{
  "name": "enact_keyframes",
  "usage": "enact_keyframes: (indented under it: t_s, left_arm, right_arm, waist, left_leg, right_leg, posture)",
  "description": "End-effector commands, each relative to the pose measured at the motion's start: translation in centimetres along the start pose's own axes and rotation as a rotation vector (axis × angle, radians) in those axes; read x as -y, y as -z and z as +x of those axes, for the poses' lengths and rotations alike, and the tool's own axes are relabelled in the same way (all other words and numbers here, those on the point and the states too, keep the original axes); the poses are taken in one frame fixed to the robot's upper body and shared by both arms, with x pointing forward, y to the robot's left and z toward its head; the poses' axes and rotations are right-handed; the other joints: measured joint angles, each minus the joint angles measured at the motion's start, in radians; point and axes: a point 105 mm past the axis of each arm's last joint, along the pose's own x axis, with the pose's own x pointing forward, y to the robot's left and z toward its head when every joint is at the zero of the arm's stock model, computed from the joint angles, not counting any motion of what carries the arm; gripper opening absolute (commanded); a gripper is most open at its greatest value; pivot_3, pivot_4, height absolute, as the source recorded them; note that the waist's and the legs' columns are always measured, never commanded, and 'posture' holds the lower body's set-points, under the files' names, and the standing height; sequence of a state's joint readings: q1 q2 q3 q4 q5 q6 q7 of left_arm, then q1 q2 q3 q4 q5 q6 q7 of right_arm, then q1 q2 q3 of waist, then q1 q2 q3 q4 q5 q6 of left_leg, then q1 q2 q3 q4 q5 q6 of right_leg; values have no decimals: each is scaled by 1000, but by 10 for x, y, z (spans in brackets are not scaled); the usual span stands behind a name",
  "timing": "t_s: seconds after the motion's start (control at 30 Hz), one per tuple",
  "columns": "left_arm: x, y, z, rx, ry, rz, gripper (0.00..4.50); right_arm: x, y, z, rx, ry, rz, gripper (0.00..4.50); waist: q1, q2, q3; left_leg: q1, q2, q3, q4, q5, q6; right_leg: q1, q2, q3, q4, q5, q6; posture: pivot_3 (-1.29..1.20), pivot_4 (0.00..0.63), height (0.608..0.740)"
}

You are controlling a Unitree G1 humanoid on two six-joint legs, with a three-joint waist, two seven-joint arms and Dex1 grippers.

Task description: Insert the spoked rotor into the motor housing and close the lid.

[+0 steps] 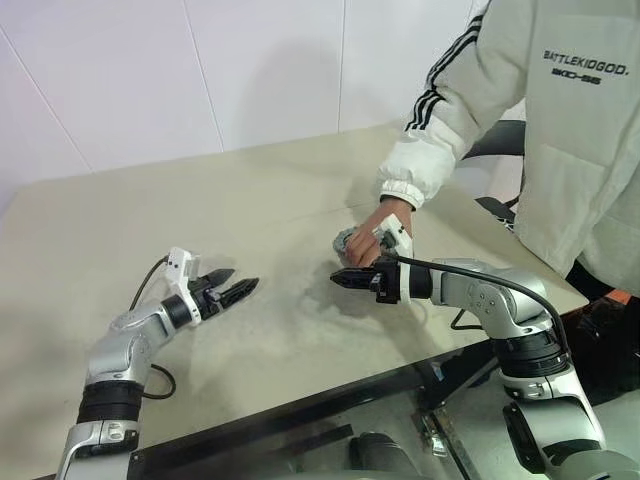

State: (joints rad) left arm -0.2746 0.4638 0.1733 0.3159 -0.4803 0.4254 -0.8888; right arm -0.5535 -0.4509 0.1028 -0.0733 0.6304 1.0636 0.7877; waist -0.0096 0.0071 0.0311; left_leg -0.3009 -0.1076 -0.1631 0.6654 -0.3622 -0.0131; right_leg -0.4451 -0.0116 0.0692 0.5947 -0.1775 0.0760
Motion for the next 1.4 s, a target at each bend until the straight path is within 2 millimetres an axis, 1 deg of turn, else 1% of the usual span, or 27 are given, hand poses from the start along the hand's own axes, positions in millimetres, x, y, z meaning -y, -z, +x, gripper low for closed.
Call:
enact_keyframes:
  t_s: [0.03,0.23,0.4,0.47,0.57,0.63,0.7,0.8,0.83,0.97,1.03,1.13,1.17,1.23,1.3,1.4]
  left_arm:
    - [-6,-12,-2,35,3,49,4500]
    - [-12,-6,-1,36,2,49,4500]
    - [-13,-5,1,39,7,50,4500]
    - [-13,-5,2,41,9,50,4500]
    - [-11,-5,5,47,14,48,4500]
    - [-7,-5,8,51,22,49,4500]
    - [-2,-6,10,55,28,50,4500]
    - [5,-9,12,59,35,52,4500]
    - [7,-10,13,61,35,51,4500]
    - [12,-12,14,62,34,49,4500]
    - [15,-14,14,63,36,48,4500]
    - [16,-15,15,64,31,44,4500]
    - [15,-15,15,64,29,44,4500]
    - [14,-14,14,64,23,40,4500]
    - [11,-12,12,62,16,37,4500]
    - [9,-9,9,60,10,32,4500]
  right_arm:
    - [-5,-11,0,27,-14,-45,34]
    - [-4,-12,-1,21,-11,-49,34]
    - [2,-16,-4,9,30,-116,34]
    - [14,-20,-7,-17,104,-210,34]
    - [35,-18,-17,-141,216,-454,34]
    - [46,-18,-26,-201,237,-555,34]
    - [51,-19,-35,-251,228,-615,34]
    - [61,-19,-49,-360,226,-762,34]
    - [63,-22,-52,-389,224,-812,34]
    - [64,-33,-57,-442,185,-900,34]
    - [67,-35,-59,-490,167,-960,34]
    - [73,-32,-62,-569,134,-1025,568]
    - [76,-29,-63,-602,126,-1044,845]
    - [82,-24,-64,-657,123,-1062,1551]
    - [81,-18,-63,-687,89,-1026,2157]
    - [81,-16,-65,-709,69,-1036,2157]
  waist:
    - [0,0,0]
    - [1,0,0]
    - [1,0,0]
    - [0,0,0]
    - [2,0,0]
    - [3,0,0]
    - [3,0,0]
    - [2,-1,0]
    - [2,-1,0]
    - [-2,-1,0]
    - [-1,-1,0]
    - [2,-1,0]
    - [4,-2,0]
    - [7,-2,0]
    - [12,-2,0]
    - [16,-2,0]
  left_leg:
    - [0,0,0,0,0,0]
    - [0,0,0,0,0,0]
    - [0,0,0,0,0,0]
    - [0,0,0,0,0,0]
    - [0,-1,0,1,0,0]
    - [0,-1,0,1,0,0]
    - [0,-1,0,1,0,-1]
    - [-1,-1,1,1,2,-3]
    - [-1,0,1,1,2,-3]
    - [0,0,1,1,1,-3]
    - [0,0,1,1,1,-3]
    - [0,0,1,1,2,-3]
    - [0,0,1,1,2,-3]
    - [0,0,1,1,2,-4]
    - [0,0,1,1,3,-5]
    - [-1,0,2,1,3,-5]
  right_leg:
    - [0,0,0,0,0,0]
    - [0,0,0,0,0,0]
    - [0,0,0,0,0,0]
    - [0,0,0,0,0,0]
    - [0,-1,0,0,0,0]
    - [0,-1,0,0,0,0]
    - [0,0,0,0,0,0]
    - [0,-1,0,-1,0,0]
    - [0,-1,0,0,0,0]
    - [0,0,0,0,0,0]
    - [0,0,0,1,0,0]
    - [0,0,0,1,0,0]
    - [0,0,0,0,0,0]
    - [0,0,0,0,0,0]
    - [0,0,0,0,0,0]
    - [-1,0,0,0,0,0]
  posture:
    - [0,0,740]
    - [0,0,740]
    - [0,0,740]
    - [0,0,740]
    - [0,0,740]
    - [0,0,740]
    - [0,0,740]
    - [0,0,740]
    - [0,0,740]
    - [0,0,740]
    - [0,0,740]
    - [0,0,740]
    - [0,0,740]
    - [0,0,740]
    - [0,0,740]
    - [0,0,740]
